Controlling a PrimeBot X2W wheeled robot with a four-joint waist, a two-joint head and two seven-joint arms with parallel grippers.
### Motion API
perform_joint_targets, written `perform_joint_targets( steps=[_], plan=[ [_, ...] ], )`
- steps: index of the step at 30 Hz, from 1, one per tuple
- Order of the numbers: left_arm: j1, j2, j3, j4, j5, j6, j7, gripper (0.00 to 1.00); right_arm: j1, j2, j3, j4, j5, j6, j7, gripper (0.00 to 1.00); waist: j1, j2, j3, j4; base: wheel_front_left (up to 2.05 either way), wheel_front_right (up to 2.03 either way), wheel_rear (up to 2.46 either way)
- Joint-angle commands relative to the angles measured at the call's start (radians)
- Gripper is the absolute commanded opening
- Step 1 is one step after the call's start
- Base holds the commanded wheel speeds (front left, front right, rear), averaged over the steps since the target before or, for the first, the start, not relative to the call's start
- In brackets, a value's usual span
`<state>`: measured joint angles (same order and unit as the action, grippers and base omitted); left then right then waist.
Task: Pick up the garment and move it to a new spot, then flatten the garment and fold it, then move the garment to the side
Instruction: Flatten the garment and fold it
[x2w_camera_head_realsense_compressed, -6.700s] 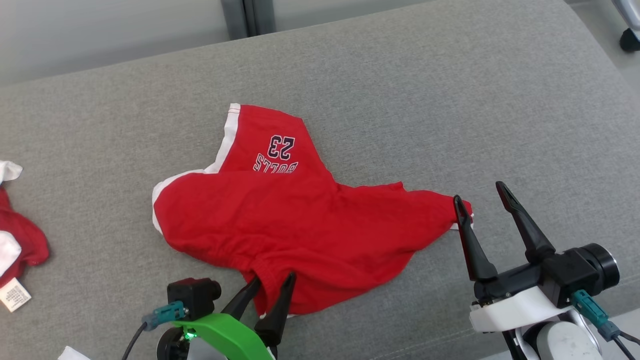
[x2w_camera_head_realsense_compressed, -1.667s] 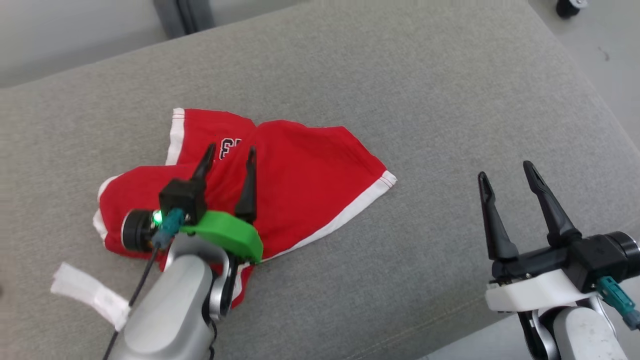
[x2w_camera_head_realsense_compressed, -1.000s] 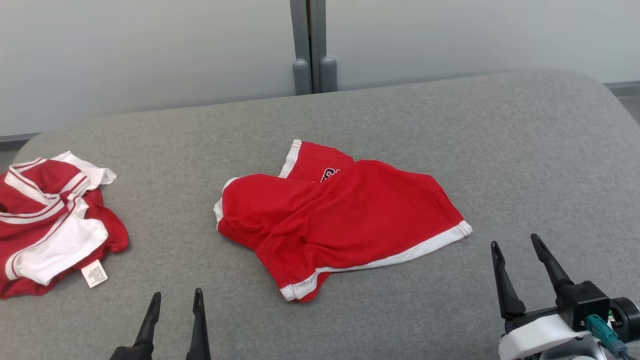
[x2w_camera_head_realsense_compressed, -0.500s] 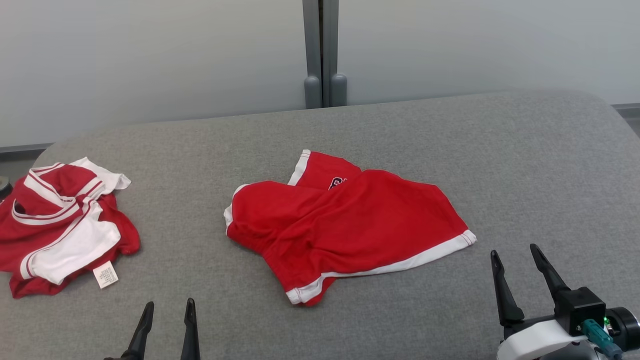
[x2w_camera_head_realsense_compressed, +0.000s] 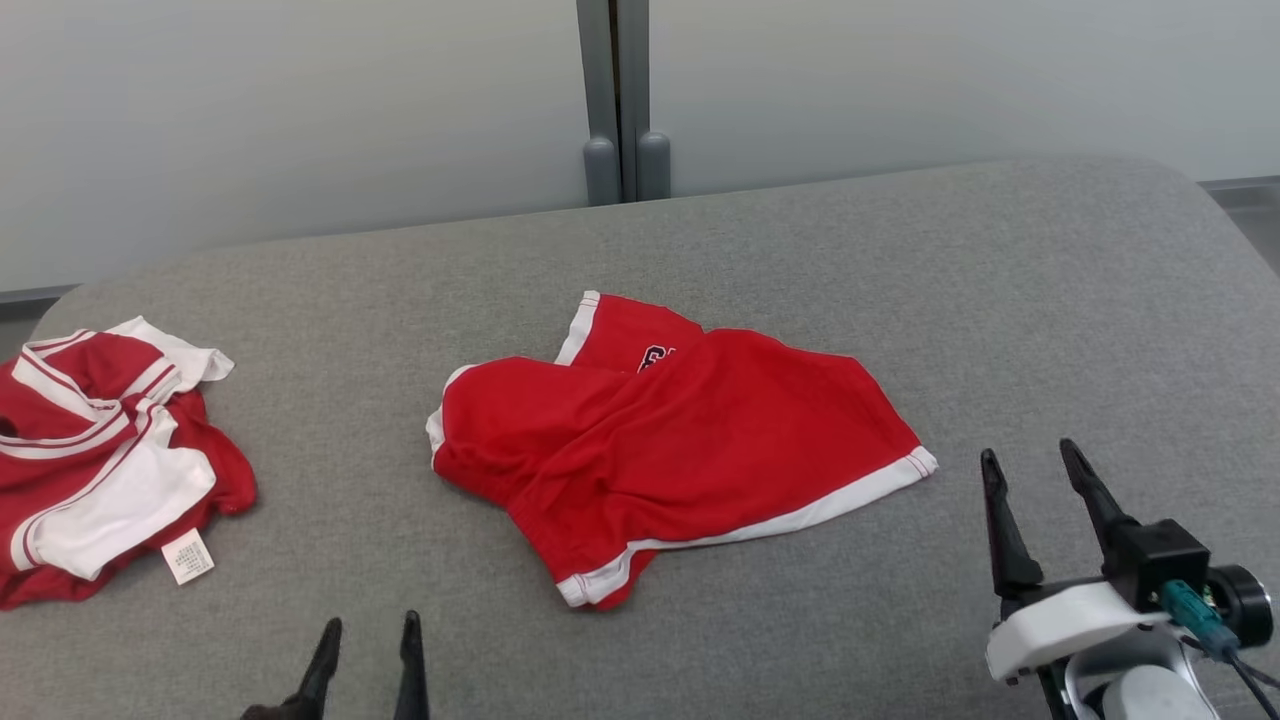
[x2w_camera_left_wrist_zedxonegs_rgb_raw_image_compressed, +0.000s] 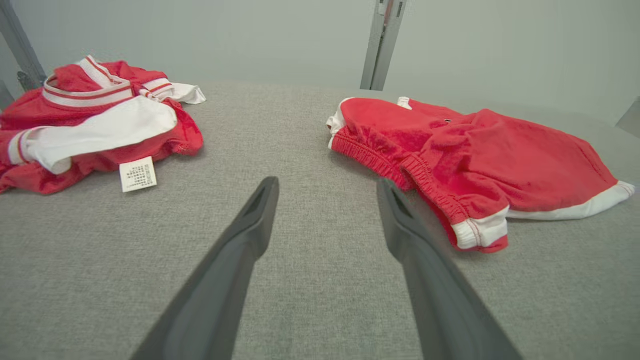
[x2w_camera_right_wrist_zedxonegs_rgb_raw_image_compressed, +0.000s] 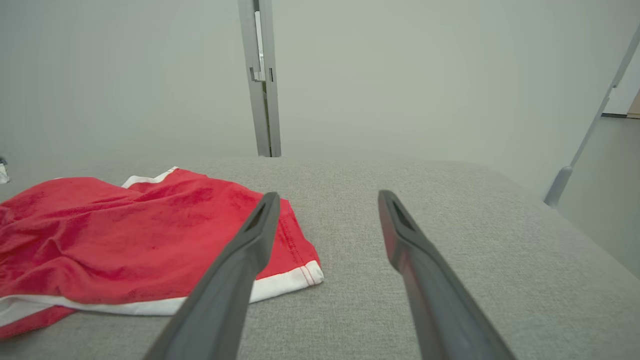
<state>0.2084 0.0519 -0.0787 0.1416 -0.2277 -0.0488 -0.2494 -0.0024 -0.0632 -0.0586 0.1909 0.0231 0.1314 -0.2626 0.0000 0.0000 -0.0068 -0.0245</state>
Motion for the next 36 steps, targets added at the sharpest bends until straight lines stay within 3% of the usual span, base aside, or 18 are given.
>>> perform_joint_targets(
  steps=[1,8,12,18,26,36],
  plan=[
    [-0.037,0.001,-0.013,0.003,0.0,0.022,0.042,1.0,-0.04,-0.018,0.014,0.025,0.003,-0.001,0.011,1.0,0.0,0.0,0.01,-0.007,0.0,0.0,0.0],
    [-0.117,0.0,-0.119,-0.065,-0.035,0.066,0.364,1.0,-0.231,-0.1,0.09,0.149,-0.017,-0.002,0.271,1.0,0.0,0.0,0.09,-0.021,0.0,0.0,0.0],
    [-0.145,0.0,-0.185,-0.09,-0.069,0.097,0.466,1.0,-0.293,-0.11,0.133,0.247,-0.003,-0.001,0.384,1.0,0.0,0.0,0.122,-0.02,0.0,0.0,0.0],
    [-0.183,0.001,-0.265,-0.101,-0.111,0.135,0.499,1.0,-0.371,-0.118,0.193,0.361,0.029,-0.002,0.399,1.0,0.0,0.0,0.157,-0.02,0.0,0.0,0.0],
    [-0.207,0.002,-0.319,-0.097,-0.128,0.128,0.555,1.0,-0.459,-0.122,0.265,0.468,0.07,-0.002,0.392,1.0,0.0,0.0,0.195,-0.011,0.0,0.0,0.0],
    [-0.234,0.001,-0.323,-0.043,-0.17,0.137,0.535,1.0,-0.491,-0.127,0.307,0.54,0.112,-0.002,0.364,1.0,0.0,0.0,0.216,-0.016,0.0,0.0,0.0]
  ],
)
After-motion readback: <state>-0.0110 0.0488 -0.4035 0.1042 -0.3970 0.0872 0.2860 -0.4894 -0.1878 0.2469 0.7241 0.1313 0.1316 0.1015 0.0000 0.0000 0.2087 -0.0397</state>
